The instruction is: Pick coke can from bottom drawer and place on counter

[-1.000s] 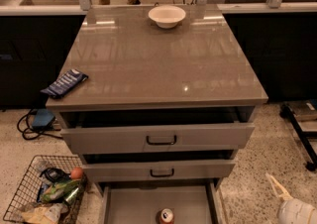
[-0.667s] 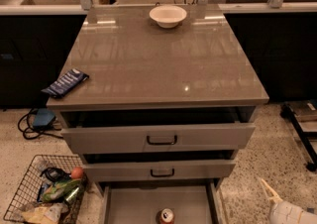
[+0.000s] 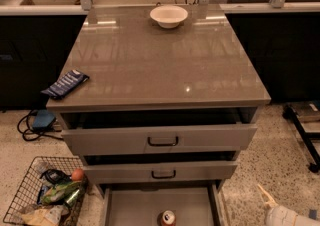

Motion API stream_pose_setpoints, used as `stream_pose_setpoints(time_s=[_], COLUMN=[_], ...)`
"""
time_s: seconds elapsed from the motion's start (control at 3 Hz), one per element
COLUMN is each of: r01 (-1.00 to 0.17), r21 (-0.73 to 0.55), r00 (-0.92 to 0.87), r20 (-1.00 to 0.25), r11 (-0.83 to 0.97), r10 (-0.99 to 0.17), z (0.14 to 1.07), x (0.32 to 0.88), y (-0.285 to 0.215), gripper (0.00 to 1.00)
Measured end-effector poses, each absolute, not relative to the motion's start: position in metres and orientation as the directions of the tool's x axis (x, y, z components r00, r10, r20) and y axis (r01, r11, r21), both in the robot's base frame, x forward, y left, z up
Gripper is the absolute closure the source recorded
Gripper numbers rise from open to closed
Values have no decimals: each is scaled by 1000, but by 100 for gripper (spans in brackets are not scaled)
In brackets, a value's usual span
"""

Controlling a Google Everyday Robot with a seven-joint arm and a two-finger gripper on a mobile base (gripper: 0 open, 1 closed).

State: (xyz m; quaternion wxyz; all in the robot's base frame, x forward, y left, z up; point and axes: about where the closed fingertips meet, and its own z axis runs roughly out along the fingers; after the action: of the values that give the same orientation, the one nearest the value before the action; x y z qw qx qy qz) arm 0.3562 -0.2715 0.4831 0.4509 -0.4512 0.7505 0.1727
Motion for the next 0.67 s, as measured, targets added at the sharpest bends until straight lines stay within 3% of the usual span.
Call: stream_pose_setpoints(time_s=[0.67], r01=[-847], r21=[-114], r00=[-137], r20=[-898], r11=[520], r10=[-419], z=[413], x=[362], y=[-260], gripper=[0])
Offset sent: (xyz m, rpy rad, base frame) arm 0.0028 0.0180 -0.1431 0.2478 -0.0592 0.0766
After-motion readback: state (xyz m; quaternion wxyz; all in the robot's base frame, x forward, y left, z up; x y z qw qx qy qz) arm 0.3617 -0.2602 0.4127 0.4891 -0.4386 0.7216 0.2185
